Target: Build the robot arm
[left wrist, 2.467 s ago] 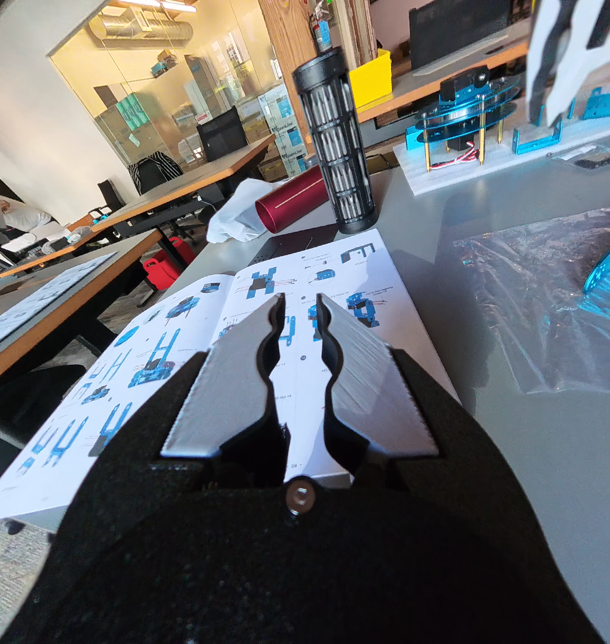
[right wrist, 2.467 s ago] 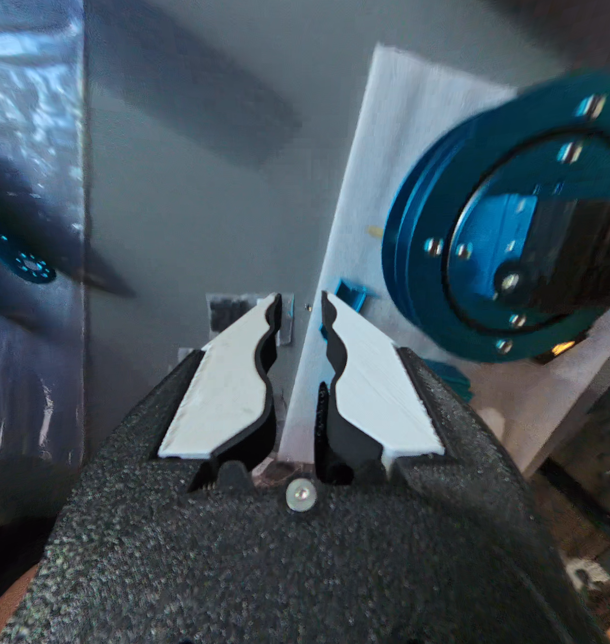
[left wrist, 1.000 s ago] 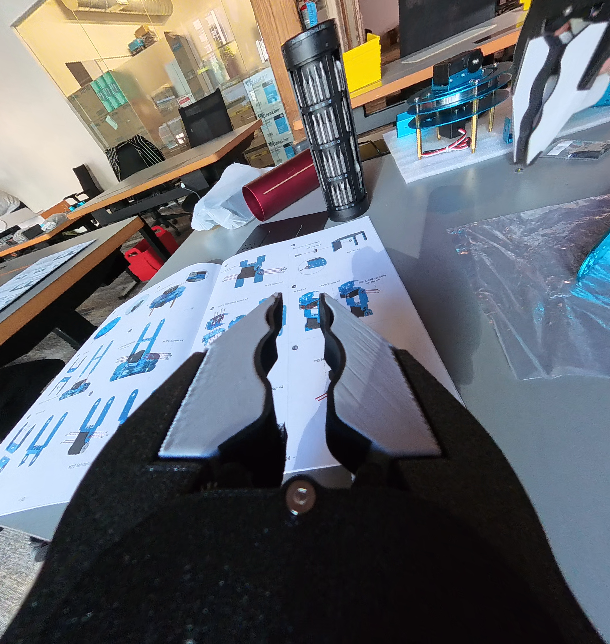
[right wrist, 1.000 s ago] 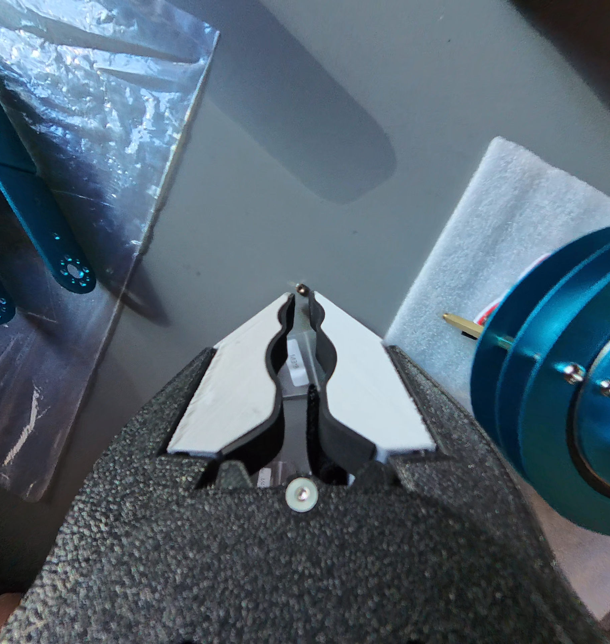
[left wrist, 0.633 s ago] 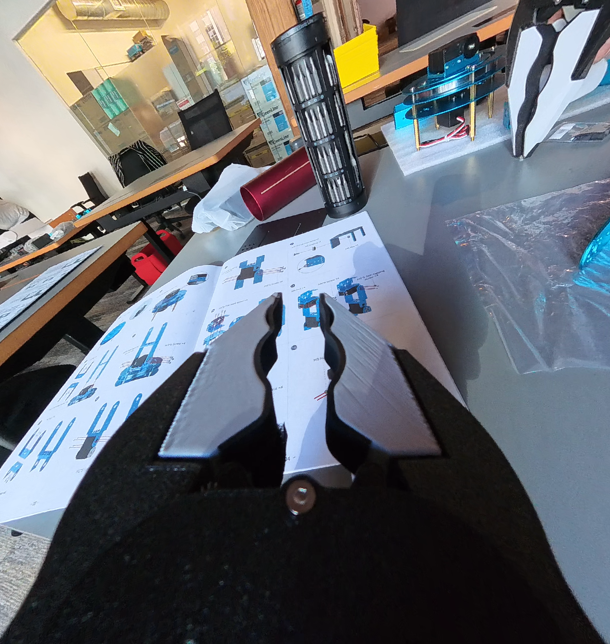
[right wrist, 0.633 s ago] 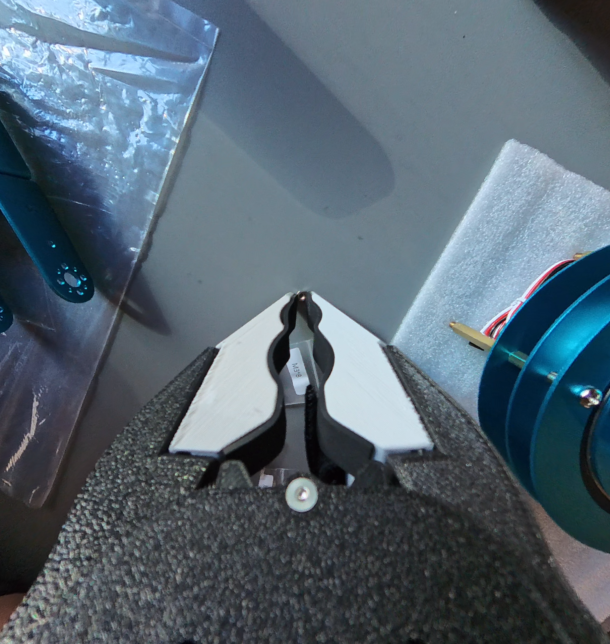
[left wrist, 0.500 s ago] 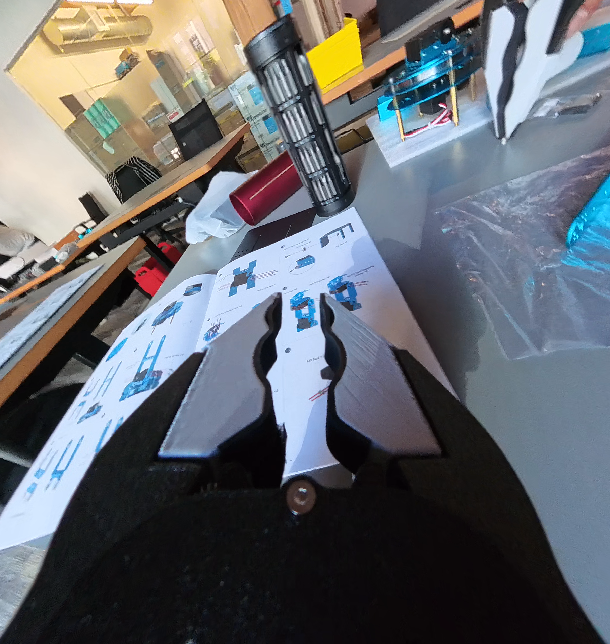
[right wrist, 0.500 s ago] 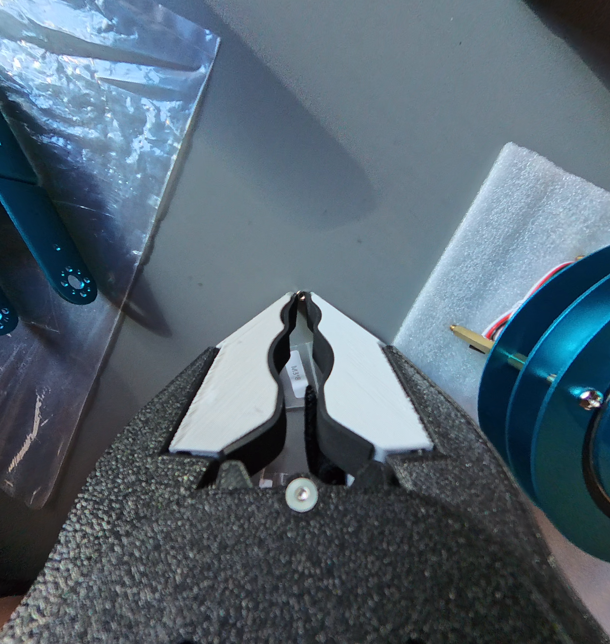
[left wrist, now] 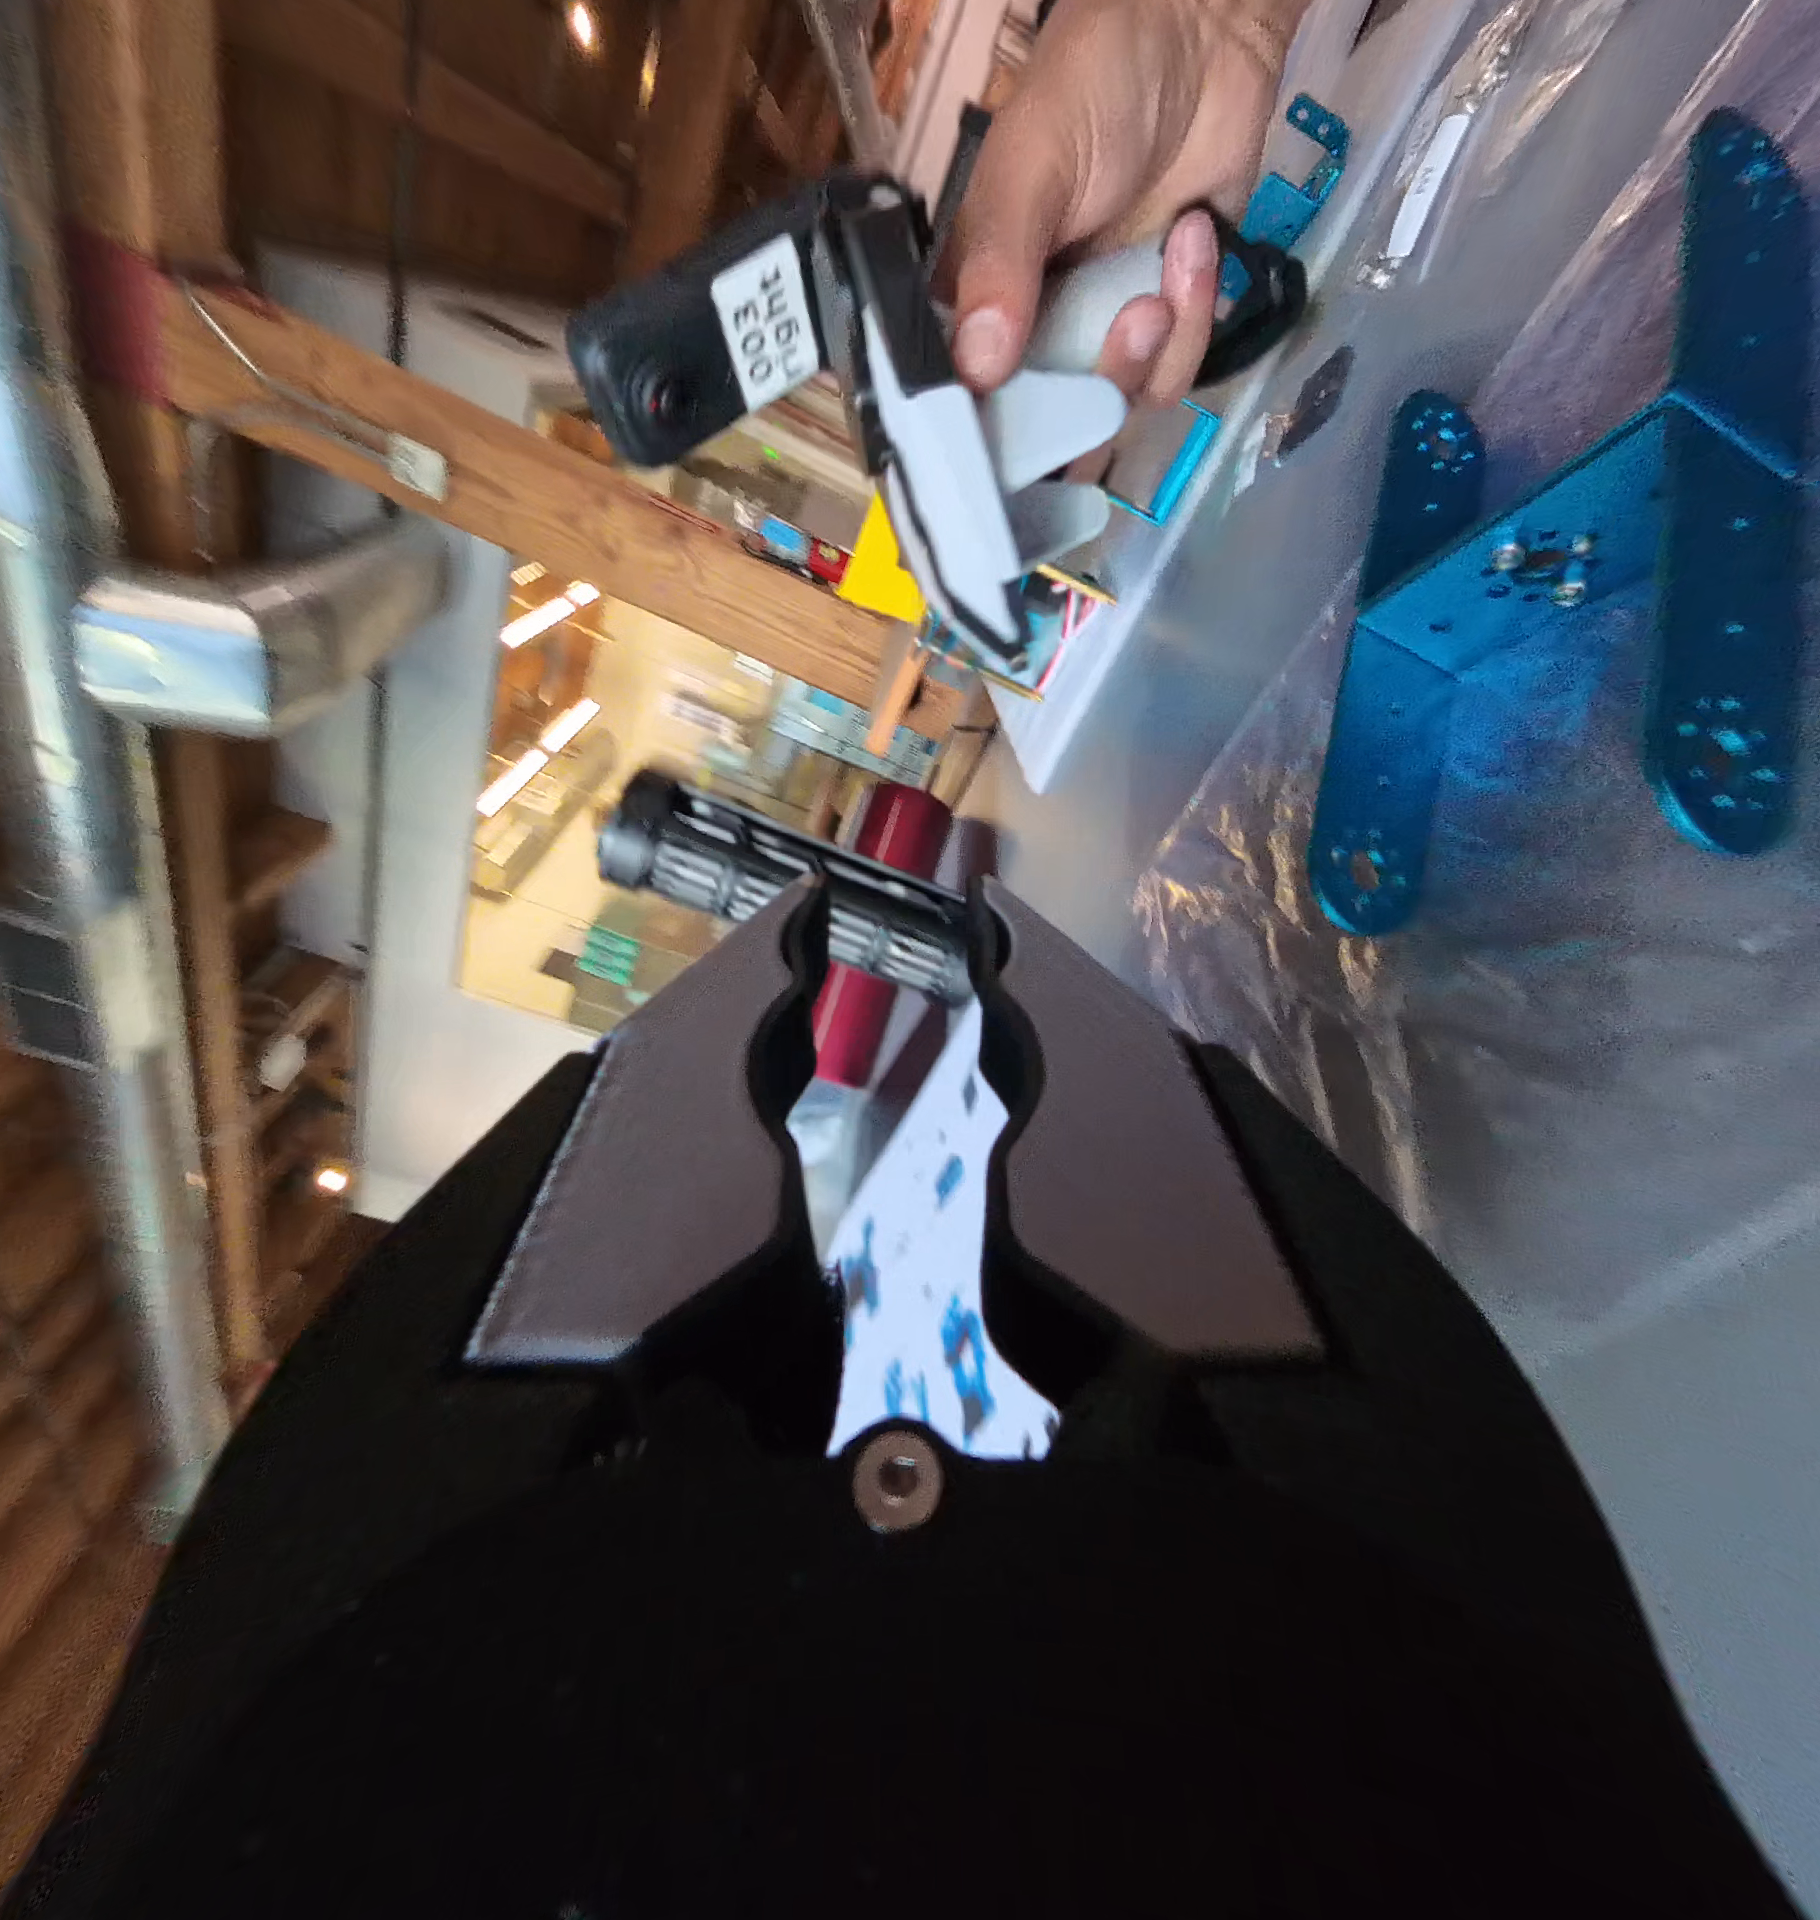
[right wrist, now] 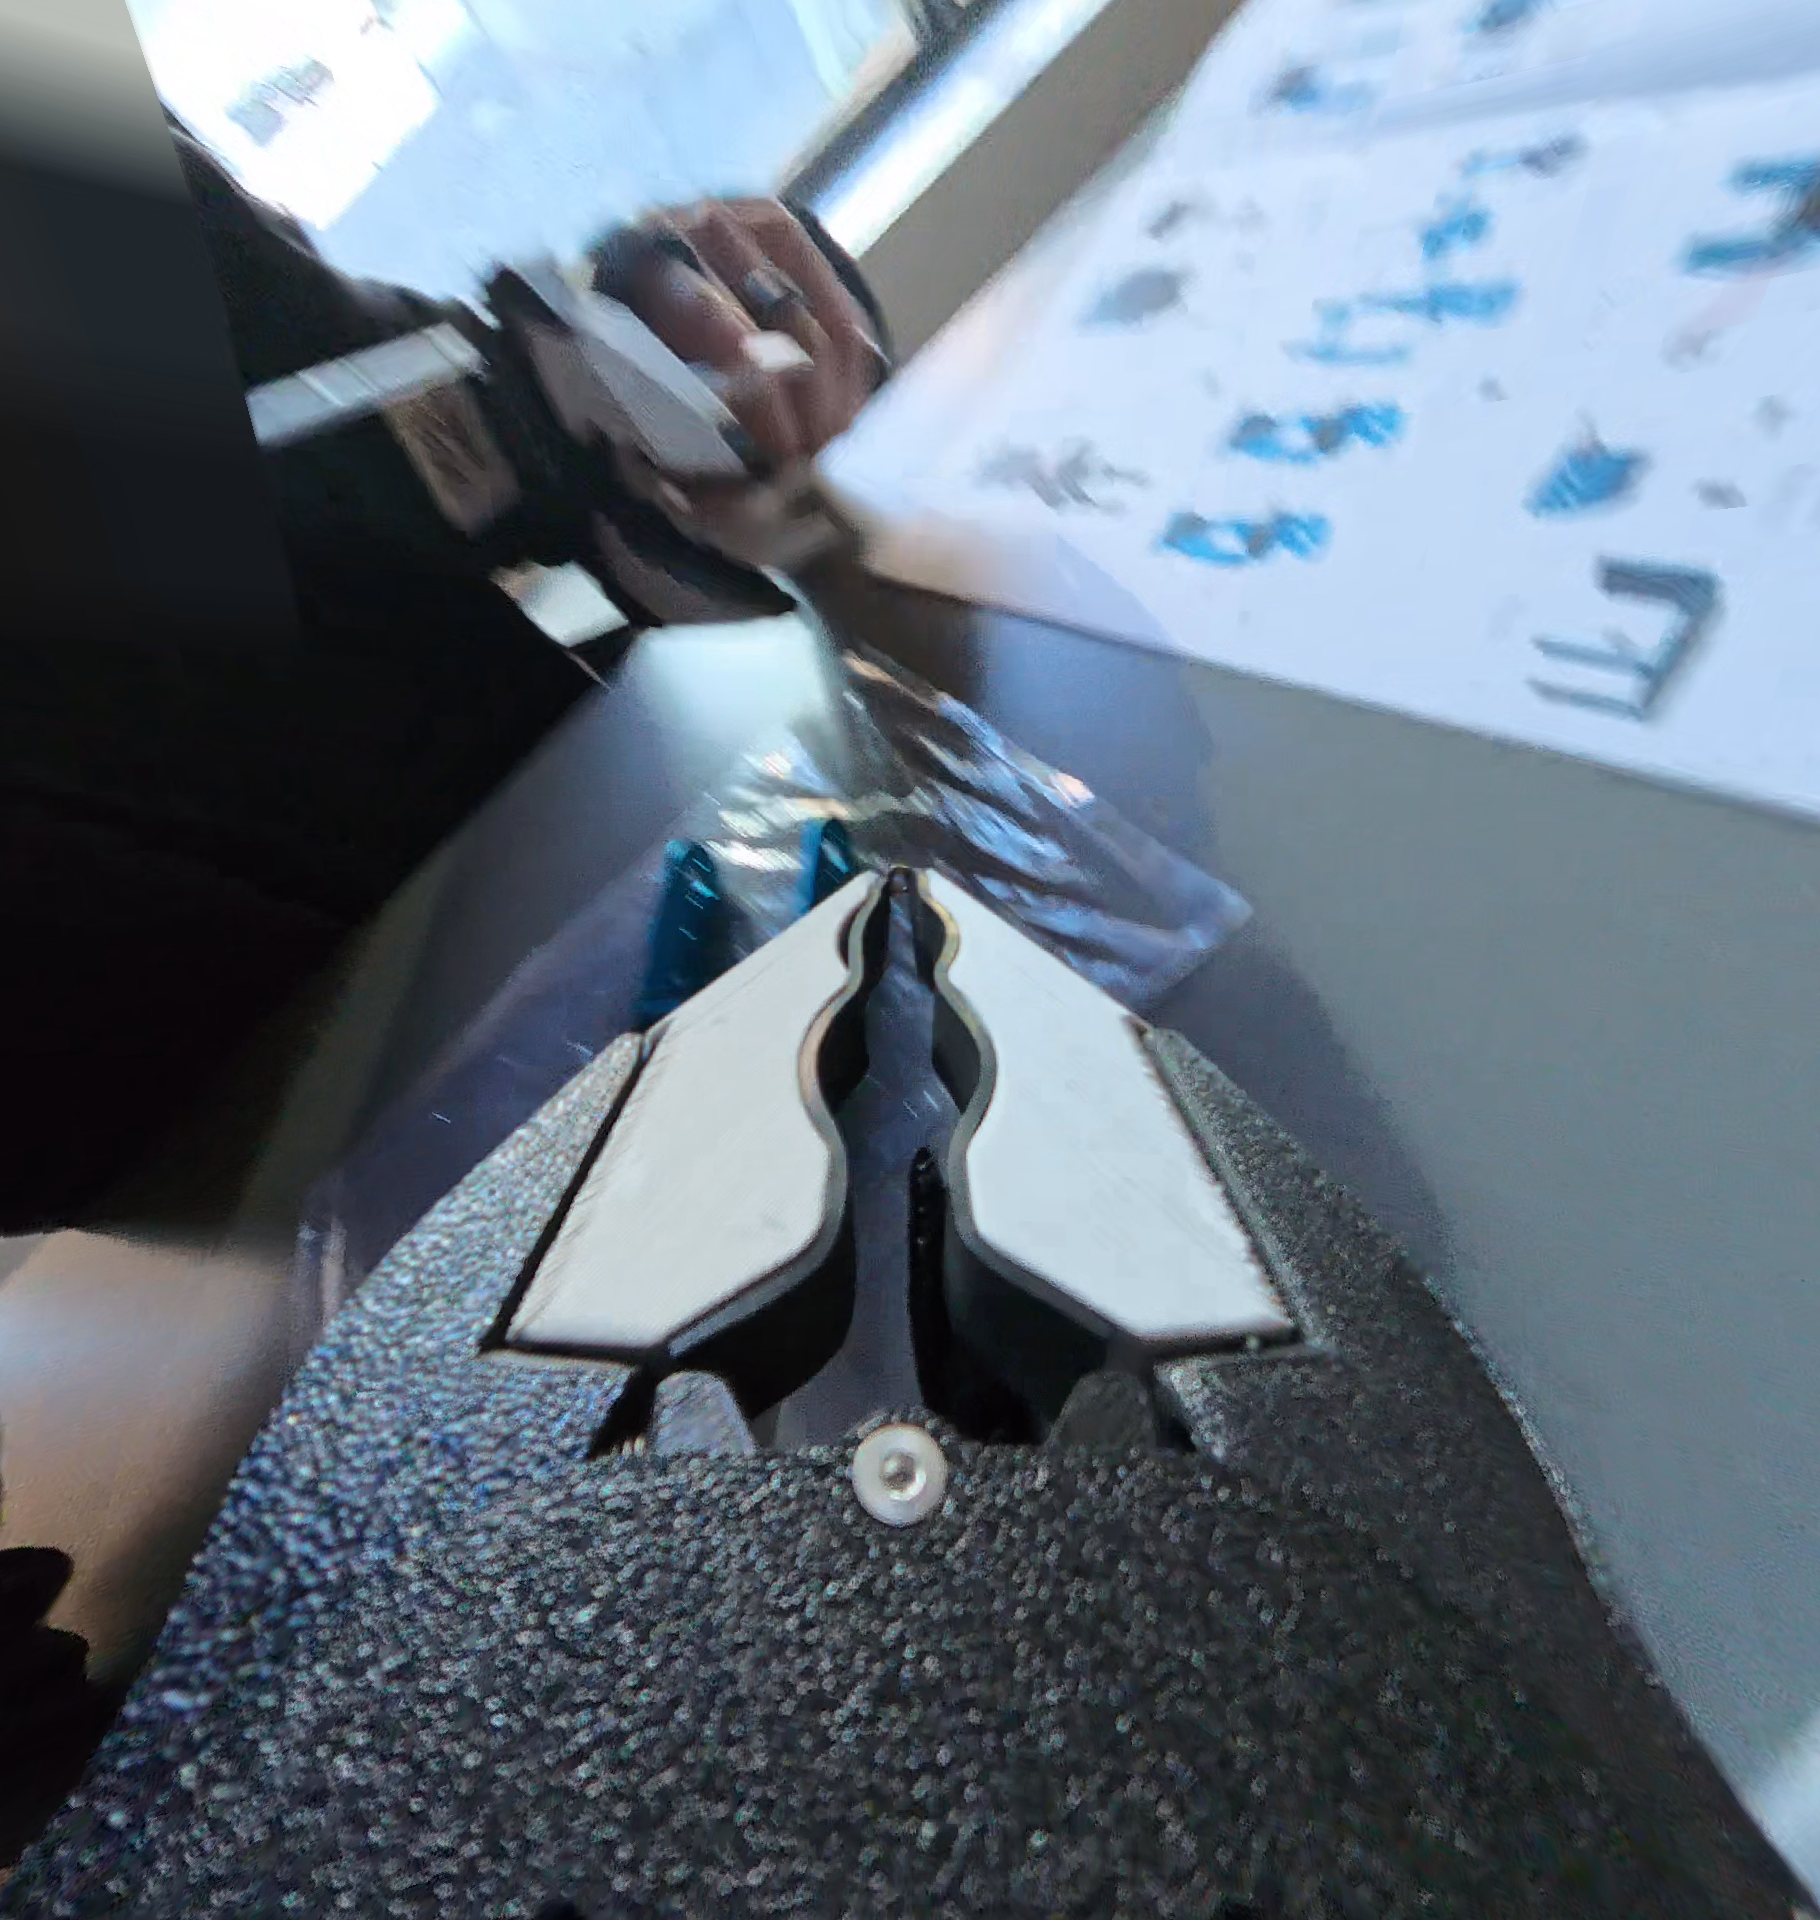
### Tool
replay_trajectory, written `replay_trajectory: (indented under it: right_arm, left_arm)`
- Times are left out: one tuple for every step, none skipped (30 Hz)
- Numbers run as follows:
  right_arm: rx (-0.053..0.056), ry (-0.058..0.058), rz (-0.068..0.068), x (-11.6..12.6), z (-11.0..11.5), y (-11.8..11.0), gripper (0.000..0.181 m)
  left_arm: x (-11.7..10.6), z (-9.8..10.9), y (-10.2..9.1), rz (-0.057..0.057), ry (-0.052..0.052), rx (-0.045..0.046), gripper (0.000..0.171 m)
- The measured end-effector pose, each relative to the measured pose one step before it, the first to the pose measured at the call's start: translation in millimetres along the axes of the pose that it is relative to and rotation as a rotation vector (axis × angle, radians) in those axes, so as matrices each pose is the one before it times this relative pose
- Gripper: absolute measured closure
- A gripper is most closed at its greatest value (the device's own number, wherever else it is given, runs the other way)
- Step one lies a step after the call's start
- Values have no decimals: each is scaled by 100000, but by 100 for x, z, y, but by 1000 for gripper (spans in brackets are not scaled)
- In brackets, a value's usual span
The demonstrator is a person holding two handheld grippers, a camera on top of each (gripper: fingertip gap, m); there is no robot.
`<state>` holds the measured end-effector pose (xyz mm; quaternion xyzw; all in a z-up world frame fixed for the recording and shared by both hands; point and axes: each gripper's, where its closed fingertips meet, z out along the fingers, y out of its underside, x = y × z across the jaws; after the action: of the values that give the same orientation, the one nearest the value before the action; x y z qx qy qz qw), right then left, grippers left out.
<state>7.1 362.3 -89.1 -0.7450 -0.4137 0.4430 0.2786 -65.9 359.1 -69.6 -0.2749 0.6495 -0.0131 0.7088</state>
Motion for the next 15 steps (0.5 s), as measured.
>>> replay_trajectory:
  right_arm:
    - [4680, -6490, -1542, -1178, 316, -920, 178]
    - [3887, -5395, -1525, -984, 321, -797, 178]
    - [4838, -3989, -967, -702, 298, -867, 179]
    - [2942, -3335, 274, -469, 318, -536, 179]
    - [1251, -3638, 800, -497, 320, -305, 179]
    - [2613, -4122, 339, -592, 263, -445, 179]
    - [1845, -2366, 330, -338, 239, -292, 180]
    - [-21, -1351, 270, -179, 247, -18, 180]
    - [110, -1307, -142, -188, 234, 7, 181]
    - [334, 64, -173, 39, 203, 0, 181]
    - [496, -198, 248, 47, 173, -2, 181]
    - [479, -780, 757, -1, 180, 17, 181]
    - [-1334, 919, 873, 257, 138, 255, 181]
    - [-1102, 1314, 351, 249, 26, 202, 181]
    - [-529, 871, -240, 85, -109, 118, 181]
  left_arm:
    - [173, 672, -596, 3990, -2124, 2276, 147]
    - [-54, 539, -679, 2884, -3431, 2483, 147]
    - [-136, 403, -758, 2379, -3703, 2704, 147]
    - [33, 303, -777, 2213, -2287, 2749, 147]
    - [-255, 192, -765, 2266, -3985, 2856, 147]
    - [-328, 193, -517, 2489, -3766, 1248, 147]
    - [-849, 235, -87, 2805, -6037, -1622, 147]
    - [-615, 181, 39, 2050, -3523, -1493, 146]
    - [-151, 55, -109, -770, -144, 617, 147]
    - [47, 25, -20, -1543, 641, 221, 149]
    - [12, 27, 44, 166, -146, -419, 150]
    - [79, -4, 35, 1284, -36, -392, 152]
    - [361, -92, 174, 2028, 1669, -505, 154]
    - [256, -211, 326, 1459, 985, 603, 156]
    - [312, -237, 783, -955, 2019, -1145, 159]
